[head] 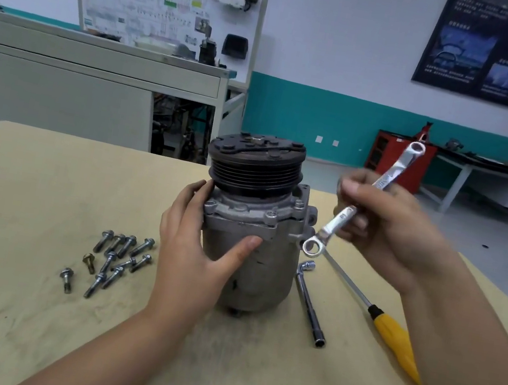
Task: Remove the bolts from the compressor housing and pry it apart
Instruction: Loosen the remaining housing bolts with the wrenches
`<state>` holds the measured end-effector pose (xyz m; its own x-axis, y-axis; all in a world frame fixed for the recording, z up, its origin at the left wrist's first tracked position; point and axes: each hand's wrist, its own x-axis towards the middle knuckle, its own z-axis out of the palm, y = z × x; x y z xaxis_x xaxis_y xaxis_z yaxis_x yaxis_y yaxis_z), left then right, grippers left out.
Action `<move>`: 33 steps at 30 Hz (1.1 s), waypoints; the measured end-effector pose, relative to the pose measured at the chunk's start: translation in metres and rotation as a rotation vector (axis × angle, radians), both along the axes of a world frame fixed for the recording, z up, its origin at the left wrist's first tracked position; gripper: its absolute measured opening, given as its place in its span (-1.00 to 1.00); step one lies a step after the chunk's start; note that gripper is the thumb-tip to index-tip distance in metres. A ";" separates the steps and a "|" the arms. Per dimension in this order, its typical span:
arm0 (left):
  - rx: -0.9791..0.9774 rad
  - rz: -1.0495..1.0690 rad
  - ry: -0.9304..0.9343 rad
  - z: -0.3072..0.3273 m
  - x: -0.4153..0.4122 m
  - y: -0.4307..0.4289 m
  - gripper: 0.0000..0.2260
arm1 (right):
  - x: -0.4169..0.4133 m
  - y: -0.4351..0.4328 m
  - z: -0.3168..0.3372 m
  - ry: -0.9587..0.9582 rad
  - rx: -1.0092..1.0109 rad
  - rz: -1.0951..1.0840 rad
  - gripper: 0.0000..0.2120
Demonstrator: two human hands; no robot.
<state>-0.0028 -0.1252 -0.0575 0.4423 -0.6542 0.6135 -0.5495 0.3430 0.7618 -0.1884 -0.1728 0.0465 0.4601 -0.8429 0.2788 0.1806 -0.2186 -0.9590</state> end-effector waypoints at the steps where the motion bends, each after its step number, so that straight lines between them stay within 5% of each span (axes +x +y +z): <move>1: 0.002 0.000 0.000 0.000 0.000 0.000 -0.20 | 0.004 0.000 0.006 -0.003 -0.042 -0.001 -0.86; 6: 0.002 -0.006 -0.003 -0.001 0.000 0.000 -0.21 | 0.022 -0.006 0.021 -0.158 -0.051 -0.151 -0.53; 11: 0.004 -0.016 0.007 0.000 -0.001 -0.001 -0.19 | 0.032 -0.003 0.028 -0.542 -0.013 -0.092 -0.67; 19: 0.001 -0.022 0.012 0.000 -0.002 -0.001 -0.23 | 0.040 0.011 0.033 -0.751 -0.052 -0.059 -0.42; 33: 0.021 -0.023 0.018 0.002 -0.003 0.000 -0.17 | 0.053 0.012 0.036 -1.050 -0.129 -0.217 -0.50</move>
<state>-0.0055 -0.1248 -0.0551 0.4379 -0.6767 0.5919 -0.5281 0.3392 0.7785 -0.1357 -0.1609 0.0823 -0.2165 -0.8140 0.5391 0.8446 -0.4331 -0.3148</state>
